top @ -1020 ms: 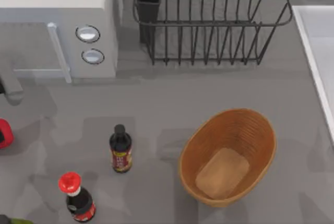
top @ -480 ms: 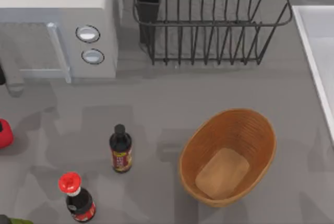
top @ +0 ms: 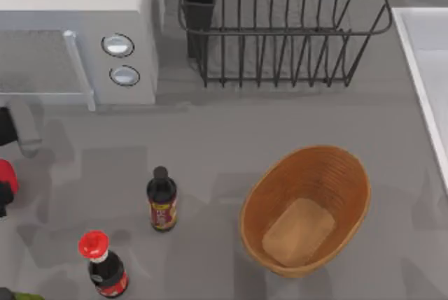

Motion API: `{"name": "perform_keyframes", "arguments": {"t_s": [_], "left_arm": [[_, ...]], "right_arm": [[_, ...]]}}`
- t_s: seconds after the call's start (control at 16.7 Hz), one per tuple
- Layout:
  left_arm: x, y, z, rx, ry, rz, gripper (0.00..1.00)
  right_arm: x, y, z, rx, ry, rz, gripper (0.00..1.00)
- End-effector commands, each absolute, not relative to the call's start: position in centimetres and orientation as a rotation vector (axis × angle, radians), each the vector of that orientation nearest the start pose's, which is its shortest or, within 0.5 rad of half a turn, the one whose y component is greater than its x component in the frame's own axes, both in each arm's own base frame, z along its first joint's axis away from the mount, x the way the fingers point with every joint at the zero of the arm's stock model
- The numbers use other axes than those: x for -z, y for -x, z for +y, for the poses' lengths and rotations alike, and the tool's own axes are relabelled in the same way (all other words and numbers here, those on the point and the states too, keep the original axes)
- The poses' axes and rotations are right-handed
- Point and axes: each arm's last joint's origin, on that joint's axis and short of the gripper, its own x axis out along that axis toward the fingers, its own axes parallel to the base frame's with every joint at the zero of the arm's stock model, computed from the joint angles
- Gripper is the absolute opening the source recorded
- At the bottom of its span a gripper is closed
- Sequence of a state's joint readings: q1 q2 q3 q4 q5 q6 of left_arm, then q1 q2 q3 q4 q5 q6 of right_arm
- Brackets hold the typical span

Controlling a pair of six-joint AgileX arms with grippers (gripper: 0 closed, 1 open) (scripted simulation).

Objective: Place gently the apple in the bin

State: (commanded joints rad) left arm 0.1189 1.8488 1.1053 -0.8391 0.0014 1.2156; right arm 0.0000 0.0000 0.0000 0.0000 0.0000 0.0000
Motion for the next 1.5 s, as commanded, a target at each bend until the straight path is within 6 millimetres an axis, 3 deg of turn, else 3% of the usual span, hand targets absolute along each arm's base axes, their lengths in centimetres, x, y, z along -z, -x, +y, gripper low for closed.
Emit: {"name": "perform_keyframes", "arguments": {"t_s": [0.24, 0.48, 1.26, 1.5], "left_arm": [[-10.8, -32.3, 3.8, 0.858, -0.845, 1.406, 1.00], [-10.6, -32.5, 3.8, 0.857, -0.846, 1.405, 1.00], [-10.6, -32.5, 3.8, 0.857, -0.846, 1.405, 0.02], [-10.6, -32.5, 3.8, 0.857, -0.846, 1.405, 0.00]], "right_arm": [[-16.0, -10.6, -0.1, 0.000, 0.000, 0.000, 1.00], [-16.0, -10.6, -0.1, 0.000, 0.000, 0.000, 1.00], [-16.0, -10.6, -0.1, 0.000, 0.000, 0.000, 1.00], [-16.0, -10.6, -0.1, 0.000, 0.000, 0.000, 1.00]]}}
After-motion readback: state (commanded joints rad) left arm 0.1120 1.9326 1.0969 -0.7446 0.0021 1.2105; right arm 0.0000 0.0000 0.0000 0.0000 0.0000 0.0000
